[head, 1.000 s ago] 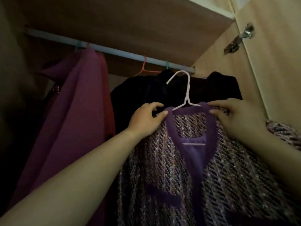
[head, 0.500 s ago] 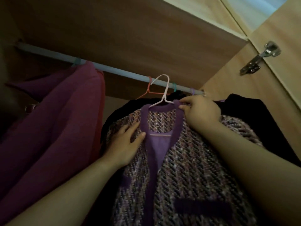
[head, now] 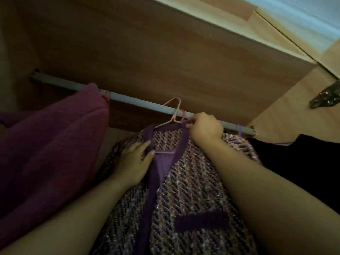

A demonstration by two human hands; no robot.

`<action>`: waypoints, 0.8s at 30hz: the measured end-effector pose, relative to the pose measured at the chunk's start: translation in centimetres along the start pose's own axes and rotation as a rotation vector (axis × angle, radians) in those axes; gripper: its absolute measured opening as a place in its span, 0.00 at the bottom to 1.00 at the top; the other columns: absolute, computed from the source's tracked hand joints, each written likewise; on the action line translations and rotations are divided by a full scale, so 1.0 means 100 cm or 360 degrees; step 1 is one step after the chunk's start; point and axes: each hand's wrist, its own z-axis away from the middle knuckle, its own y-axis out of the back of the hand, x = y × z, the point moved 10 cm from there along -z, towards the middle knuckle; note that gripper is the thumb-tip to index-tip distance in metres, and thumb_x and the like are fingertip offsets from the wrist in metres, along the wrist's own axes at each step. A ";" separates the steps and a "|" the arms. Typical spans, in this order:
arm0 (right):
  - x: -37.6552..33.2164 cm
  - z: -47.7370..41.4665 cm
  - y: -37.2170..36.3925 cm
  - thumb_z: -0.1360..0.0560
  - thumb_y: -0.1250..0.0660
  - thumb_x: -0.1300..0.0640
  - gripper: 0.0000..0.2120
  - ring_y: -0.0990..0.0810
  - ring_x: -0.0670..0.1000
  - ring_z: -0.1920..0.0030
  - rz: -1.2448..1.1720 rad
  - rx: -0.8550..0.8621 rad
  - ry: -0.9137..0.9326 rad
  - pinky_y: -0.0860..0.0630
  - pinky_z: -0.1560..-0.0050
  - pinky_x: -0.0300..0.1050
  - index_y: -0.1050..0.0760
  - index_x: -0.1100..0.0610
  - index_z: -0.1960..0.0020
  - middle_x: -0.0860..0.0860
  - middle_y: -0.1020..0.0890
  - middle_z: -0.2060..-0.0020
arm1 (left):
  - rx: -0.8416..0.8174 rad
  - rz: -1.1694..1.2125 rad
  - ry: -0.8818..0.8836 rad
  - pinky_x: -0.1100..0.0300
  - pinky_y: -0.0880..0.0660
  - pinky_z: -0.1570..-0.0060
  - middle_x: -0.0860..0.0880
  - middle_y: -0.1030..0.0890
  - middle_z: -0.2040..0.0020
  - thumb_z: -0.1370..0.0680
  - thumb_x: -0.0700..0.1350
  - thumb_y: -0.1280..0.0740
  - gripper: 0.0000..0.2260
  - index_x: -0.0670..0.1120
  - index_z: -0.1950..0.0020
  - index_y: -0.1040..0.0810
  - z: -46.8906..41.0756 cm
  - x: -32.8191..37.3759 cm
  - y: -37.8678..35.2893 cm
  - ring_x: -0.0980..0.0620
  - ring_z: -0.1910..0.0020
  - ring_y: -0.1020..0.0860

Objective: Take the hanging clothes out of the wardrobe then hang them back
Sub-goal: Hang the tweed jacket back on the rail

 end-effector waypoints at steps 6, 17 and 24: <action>-0.033 0.011 -0.047 0.24 0.35 0.52 0.09 0.21 0.55 0.47 -0.0147 -0.0214 0.0057 0.28 0.58 0.45 0.22 0.47 0.45 0.52 0.19 0.48 | -0.0162 -0.0109 0.0176 0.55 0.44 0.28 0.49 0.40 0.24 0.19 0.55 0.46 0.22 0.53 0.26 0.38 0.032 -0.045 -0.011 0.48 0.27 0.41; -0.043 0.123 -0.031 0.21 0.49 0.42 0.24 0.42 0.56 0.28 0.0526 -0.0035 0.0525 0.47 0.30 0.55 0.38 0.50 0.28 0.53 0.38 0.27 | -0.0170 -0.0192 0.0021 0.54 0.49 0.28 0.51 0.43 0.23 0.28 0.65 0.56 0.31 0.59 0.26 0.40 0.090 -0.051 0.003 0.50 0.25 0.46; 0.002 0.257 -0.033 0.27 0.49 0.40 0.29 0.25 0.61 0.38 0.0560 -0.0145 0.0434 0.32 0.36 0.56 0.24 0.56 0.38 0.58 0.24 0.37 | -0.0150 -0.0102 0.0008 0.45 0.44 0.29 0.49 0.35 0.26 0.27 0.66 0.55 0.31 0.57 0.28 0.35 0.156 -0.030 0.014 0.48 0.28 0.40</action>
